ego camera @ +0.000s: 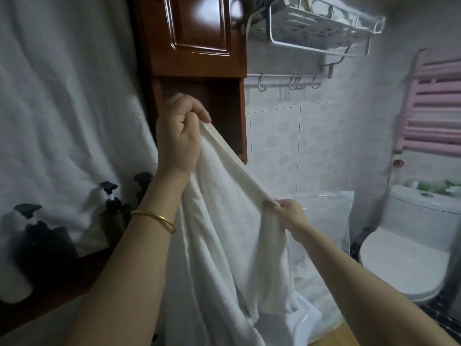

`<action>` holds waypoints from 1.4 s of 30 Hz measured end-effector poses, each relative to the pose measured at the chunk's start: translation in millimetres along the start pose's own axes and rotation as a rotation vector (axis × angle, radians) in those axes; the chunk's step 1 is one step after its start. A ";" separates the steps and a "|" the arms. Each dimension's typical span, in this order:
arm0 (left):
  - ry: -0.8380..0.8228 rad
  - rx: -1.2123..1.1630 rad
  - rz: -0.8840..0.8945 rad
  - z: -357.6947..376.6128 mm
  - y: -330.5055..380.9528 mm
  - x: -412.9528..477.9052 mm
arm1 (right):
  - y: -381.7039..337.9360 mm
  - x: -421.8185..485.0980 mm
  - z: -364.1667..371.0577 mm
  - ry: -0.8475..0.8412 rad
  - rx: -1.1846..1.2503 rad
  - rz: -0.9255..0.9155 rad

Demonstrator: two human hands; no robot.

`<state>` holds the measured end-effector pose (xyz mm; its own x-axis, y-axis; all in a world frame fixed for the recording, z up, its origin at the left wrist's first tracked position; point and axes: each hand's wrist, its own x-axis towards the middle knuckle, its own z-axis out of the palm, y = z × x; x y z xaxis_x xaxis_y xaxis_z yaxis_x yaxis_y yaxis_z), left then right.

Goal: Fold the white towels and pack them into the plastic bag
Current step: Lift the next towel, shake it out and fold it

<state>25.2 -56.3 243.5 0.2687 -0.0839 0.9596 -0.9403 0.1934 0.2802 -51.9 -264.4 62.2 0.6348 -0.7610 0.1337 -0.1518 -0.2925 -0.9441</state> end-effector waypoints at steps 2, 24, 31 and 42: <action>0.036 -0.038 -0.132 -1.2 -4.1 -3.5 | -10.1 9.6 -12.0 0.210 0.037 -0.065; -0.880 0.382 -0.408 57.5 -7.4 -73.0 | -66.9 -37.9 -23.4 0.141 -0.147 -0.739; -0.824 0.531 -0.420 68.6 -12.1 -83.8 | -47.9 -35.0 -23.0 0.162 -0.210 -0.743; -0.489 0.709 -0.267 59.1 -24.9 -72.9 | 21.7 -36.9 -34.0 0.005 -0.577 -0.439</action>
<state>16.7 -112.7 165.0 0.5300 -0.4772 0.7009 -0.8108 -0.5272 0.2542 -104.3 -262.3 47.0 0.7256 -0.5053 0.4671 -0.2598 -0.8297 -0.4941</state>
